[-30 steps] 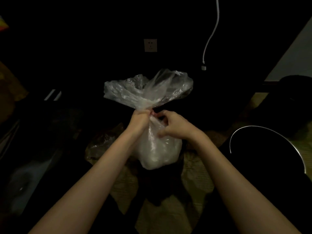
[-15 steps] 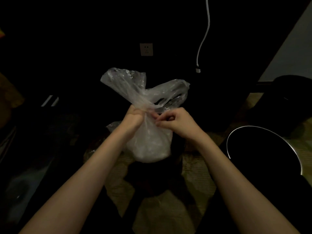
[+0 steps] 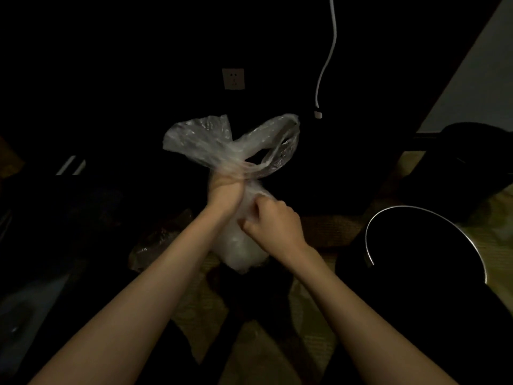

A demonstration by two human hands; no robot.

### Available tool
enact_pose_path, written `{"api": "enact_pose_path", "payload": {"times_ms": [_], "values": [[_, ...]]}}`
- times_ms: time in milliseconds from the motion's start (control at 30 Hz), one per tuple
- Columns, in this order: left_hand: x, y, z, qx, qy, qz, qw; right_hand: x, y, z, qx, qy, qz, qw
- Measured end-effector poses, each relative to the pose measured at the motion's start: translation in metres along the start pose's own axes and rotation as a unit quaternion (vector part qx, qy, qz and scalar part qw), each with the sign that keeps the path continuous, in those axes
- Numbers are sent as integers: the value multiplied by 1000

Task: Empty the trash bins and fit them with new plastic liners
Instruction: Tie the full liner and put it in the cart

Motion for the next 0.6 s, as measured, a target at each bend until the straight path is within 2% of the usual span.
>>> {"api": "enact_pose_path", "payload": {"times_ms": [33, 100, 133, 200, 233, 267, 300, 367, 433, 467, 500, 567, 600], "values": [[1, 11, -1, -41, -1, 7, 999, 3, 8, -4, -17, 3, 4, 1000], [1, 34, -11, -139, 19, 13, 990, 18, 24, -9, -55, 92, 100, 989], [-1, 44, -16, -174, 26, 5, 984, 28, 32, -13, -65, 169, 182, 967], [-6, 59, -20, -211, 30, -28, 977, 33, 39, -18, -48, 294, 323, 898], [-7, 58, -21, -210, 35, -45, 976, 28, 38, -18, -33, 320, 378, 868], [-8, 53, -17, -186, 33, -69, 980, 18, 33, -14, -18, 304, 423, 853], [-12, 43, -9, -138, 15, -105, 985, 1, 24, -7, -4, 252, 459, 852], [-21, 22, 2, -54, -26, -216, 975, -36, -2, 7, 2, 103, 445, 890], [-20, 10, 9, -14, -13, -259, 966, -60, -18, 14, -16, 5, 284, 959], [-16, 6, 10, -5, 13, -252, 968, -58, -18, 15, -25, 8, 211, 977], [-13, 3, 11, 4, 44, -238, 970, -51, -17, 16, -31, 39, 187, 981], [-2, -2, 10, 24, 95, -221, 970, -31, -10, 15, -38, 94, 192, 976], [3, -2, 8, 23, 116, -225, 967, -25, -5, 14, -42, 93, 167, 981]]}}
Point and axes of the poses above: each hand's wrist, its own z-axis towards the middle knuckle, its own x-axis out of the palm, y = z × x, the point moved 9 cm from there along z, towards the middle knuckle, and after that the axes turned 6 degrees about y, right-handed, at the moved point
